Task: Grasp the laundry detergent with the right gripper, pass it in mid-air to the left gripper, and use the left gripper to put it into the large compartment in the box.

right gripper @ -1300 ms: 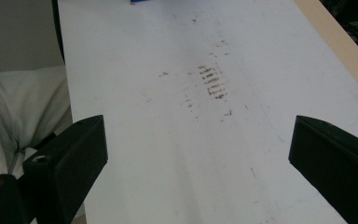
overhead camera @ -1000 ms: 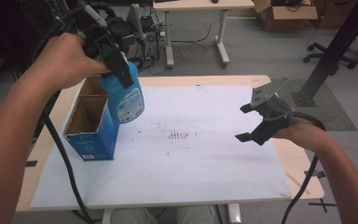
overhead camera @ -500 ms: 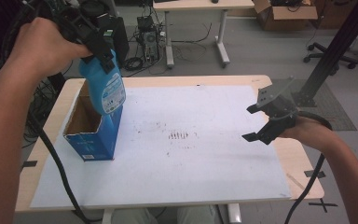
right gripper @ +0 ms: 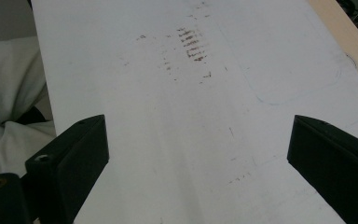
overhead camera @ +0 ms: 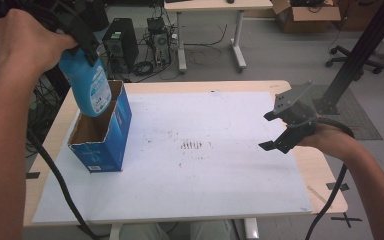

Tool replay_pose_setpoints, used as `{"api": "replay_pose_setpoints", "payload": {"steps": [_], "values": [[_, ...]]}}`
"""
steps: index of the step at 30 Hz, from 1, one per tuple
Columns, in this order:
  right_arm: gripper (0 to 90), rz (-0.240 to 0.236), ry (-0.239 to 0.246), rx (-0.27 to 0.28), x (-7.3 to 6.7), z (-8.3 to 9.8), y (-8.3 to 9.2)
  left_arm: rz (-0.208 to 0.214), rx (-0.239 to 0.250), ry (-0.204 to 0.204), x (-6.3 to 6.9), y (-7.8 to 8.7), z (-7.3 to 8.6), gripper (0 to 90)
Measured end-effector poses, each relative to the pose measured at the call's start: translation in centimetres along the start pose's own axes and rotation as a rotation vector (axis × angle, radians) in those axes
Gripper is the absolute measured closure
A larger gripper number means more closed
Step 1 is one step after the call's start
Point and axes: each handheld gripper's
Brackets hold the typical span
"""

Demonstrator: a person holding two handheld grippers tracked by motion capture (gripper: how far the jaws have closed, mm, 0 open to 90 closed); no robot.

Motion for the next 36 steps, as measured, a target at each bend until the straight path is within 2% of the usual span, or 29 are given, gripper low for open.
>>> {"api": "replay_pose_setpoints", "payload": {"steps": [2,10,15,24,36], "values": [[4.9,-0.001,-0.001,-0.002,0.0,-0.1,0.0,-0.004,-0.002,0.028,-0.4,-0.2,0.2,38.1],[5.0,-0.003,-0.002,-0.004,-0.1,-0.1,-0.1,-0.014,-0.008,0.094,-1.7,-1.4,0.9,38.1],[5.0,0.0,-0.008,0.0,-0.1,0.0,-0.1,-0.039,-0.003,0.118,-2.0,-2.4,1.2,38.2],[5.2,0.002,-0.016,-0.005,-0.1,0.3,-0.1,-0.036,0.011,0.14,-2.3,-4.5,1.5,38.1],[5.7,0.006,-0.029,-0.019,0.1,0.6,-0.3,-0.021,0.023,0.158,-2.7,-8.8,2.6,38.1]]}}
Point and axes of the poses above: each handheld gripper's, and its own axes: y roughly backward along the jaws, z roughly out of its underside, x roughly to its right, and after that the axes turned 7 degrees about -y, right-handed
